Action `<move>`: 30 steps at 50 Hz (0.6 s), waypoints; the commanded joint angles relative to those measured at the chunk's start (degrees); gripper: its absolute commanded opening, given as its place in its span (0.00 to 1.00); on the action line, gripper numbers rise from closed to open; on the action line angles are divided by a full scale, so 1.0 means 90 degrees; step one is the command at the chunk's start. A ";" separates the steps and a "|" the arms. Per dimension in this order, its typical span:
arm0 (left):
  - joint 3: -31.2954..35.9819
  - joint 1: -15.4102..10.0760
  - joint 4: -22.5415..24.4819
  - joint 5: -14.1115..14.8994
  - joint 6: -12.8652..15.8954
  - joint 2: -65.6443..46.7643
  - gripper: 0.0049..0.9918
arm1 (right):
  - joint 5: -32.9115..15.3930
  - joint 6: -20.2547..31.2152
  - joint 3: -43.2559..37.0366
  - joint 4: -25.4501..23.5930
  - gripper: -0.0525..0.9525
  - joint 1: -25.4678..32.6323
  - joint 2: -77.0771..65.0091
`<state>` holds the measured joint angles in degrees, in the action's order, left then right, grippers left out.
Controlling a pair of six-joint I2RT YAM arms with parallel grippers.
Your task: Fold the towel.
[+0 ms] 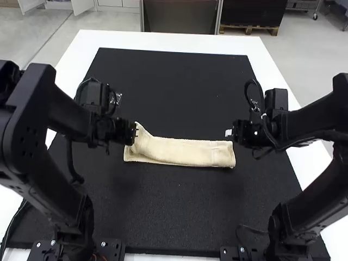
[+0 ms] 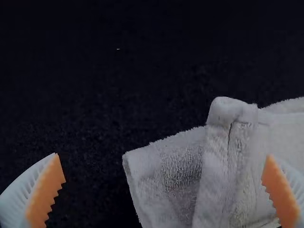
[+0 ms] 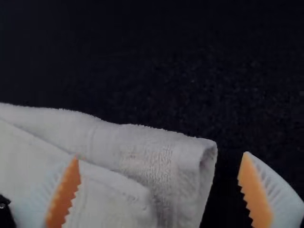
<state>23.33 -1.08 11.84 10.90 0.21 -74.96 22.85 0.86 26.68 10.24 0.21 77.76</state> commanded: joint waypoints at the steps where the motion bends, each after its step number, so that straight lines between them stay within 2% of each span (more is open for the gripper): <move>1: -0.0053 0.0189 0.0042 -0.0215 -0.0013 0.0262 0.98 | -0.0127 0.0002 0.0014 0.0083 0.96 0.0250 -0.0143; 11: -0.0063 0.0765 0.0208 -0.0185 -0.0023 0.0682 0.98 | 0.0225 0.0099 0.0122 -0.0249 0.96 0.0397 -0.0143; 15: 0.0005 0.0980 0.0120 0.0010 -0.0013 0.0741 0.98 | 0.0391 0.0207 0.0180 -0.0571 0.95 0.0368 -0.0143; 20: 0.0064 0.1214 -0.0055 0.0069 -0.0023 0.0760 0.98 | 0.0498 0.0334 0.0239 -0.0825 0.94 0.0299 -0.0143; 25: 0.0132 0.1331 -0.0172 0.0078 -0.0023 0.0770 0.98 | 0.0596 0.0383 0.0278 -0.1001 0.94 0.0250 -0.0124; 30: 0.0181 0.1321 -0.0309 0.0108 -0.0023 0.0770 0.98 | 0.0596 0.0441 0.0249 -0.1021 0.95 0.0241 -0.0114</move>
<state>23.03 10.61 9.50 10.68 0.16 -68.93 26.52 3.22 27.59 1.19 3.07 77.76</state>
